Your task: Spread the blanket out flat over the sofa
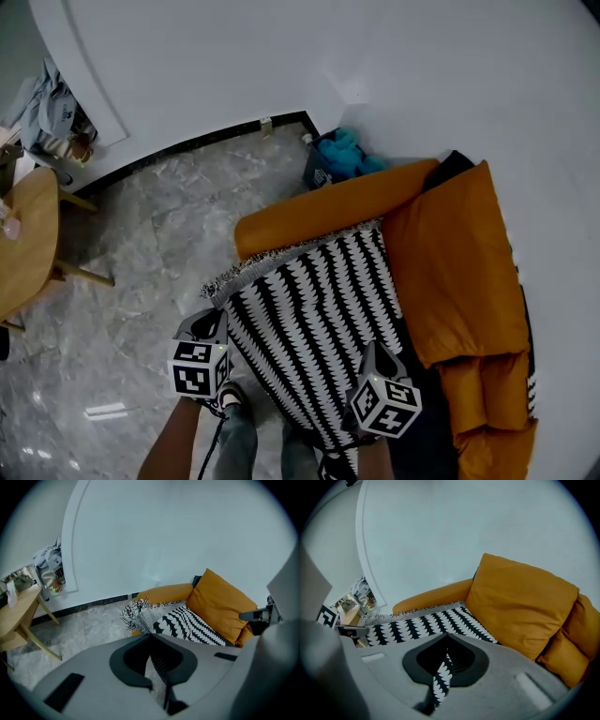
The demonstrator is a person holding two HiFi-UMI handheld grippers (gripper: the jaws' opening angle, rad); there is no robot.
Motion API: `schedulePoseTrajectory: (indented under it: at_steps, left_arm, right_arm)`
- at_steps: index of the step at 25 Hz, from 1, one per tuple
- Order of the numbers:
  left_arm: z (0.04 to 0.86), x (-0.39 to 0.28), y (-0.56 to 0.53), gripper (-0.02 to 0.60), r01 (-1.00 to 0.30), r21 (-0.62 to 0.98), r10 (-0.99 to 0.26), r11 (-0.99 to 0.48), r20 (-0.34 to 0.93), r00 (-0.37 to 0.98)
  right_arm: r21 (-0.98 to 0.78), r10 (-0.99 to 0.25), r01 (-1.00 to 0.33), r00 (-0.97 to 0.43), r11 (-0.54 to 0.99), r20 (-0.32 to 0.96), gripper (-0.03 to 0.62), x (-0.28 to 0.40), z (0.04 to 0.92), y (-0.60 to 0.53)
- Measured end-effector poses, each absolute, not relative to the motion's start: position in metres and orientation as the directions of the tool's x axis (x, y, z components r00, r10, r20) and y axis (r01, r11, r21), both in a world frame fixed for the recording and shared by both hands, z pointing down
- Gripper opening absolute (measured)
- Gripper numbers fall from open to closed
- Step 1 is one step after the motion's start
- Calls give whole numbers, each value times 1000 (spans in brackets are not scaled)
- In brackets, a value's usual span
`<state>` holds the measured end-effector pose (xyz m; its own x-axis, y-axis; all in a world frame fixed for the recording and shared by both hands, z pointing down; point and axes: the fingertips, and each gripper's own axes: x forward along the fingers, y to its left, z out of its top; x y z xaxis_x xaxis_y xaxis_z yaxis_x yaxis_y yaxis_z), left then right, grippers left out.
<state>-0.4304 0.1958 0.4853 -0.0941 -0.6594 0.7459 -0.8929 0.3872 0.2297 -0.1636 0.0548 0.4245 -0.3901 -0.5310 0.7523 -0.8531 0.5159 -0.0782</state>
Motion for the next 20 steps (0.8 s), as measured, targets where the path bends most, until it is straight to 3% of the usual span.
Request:
schedulePoseTrajectory:
  at_steps: [20]
  left_arm:
    - [554,-468,192,14,-858,269,-608,438,791,-63]
  right_arm:
    - [-26,-488,-823,-361,567,794,5,-222,447,50]
